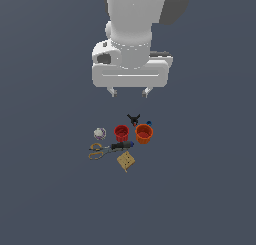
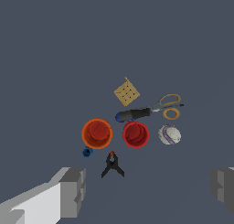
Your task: Pick up a designated object from a clutter of objects.
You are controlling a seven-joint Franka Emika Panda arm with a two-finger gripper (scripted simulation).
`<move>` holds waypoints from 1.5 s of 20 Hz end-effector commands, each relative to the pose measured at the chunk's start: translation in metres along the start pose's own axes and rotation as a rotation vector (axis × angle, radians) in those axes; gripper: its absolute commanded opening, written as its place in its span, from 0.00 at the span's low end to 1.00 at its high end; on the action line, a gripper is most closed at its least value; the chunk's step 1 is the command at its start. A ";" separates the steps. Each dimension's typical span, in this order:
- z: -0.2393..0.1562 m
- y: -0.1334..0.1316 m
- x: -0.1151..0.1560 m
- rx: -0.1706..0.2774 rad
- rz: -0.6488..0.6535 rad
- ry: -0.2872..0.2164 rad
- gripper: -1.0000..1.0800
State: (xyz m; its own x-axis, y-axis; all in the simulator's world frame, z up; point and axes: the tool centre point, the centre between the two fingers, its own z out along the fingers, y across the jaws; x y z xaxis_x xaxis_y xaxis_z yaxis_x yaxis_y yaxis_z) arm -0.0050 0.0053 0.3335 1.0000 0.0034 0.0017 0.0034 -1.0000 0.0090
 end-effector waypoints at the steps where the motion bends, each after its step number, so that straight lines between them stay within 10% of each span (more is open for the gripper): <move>1: 0.000 0.000 0.000 0.000 0.000 0.000 0.96; 17: -0.011 0.011 0.008 -0.020 0.018 0.023 0.96; 30: 0.055 -0.020 0.004 -0.018 0.097 0.019 0.96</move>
State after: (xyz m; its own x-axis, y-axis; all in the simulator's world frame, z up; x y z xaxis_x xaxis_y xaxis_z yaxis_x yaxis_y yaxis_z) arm 0.0004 0.0191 0.2900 0.9965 -0.0799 0.0235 -0.0806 -0.9964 0.0262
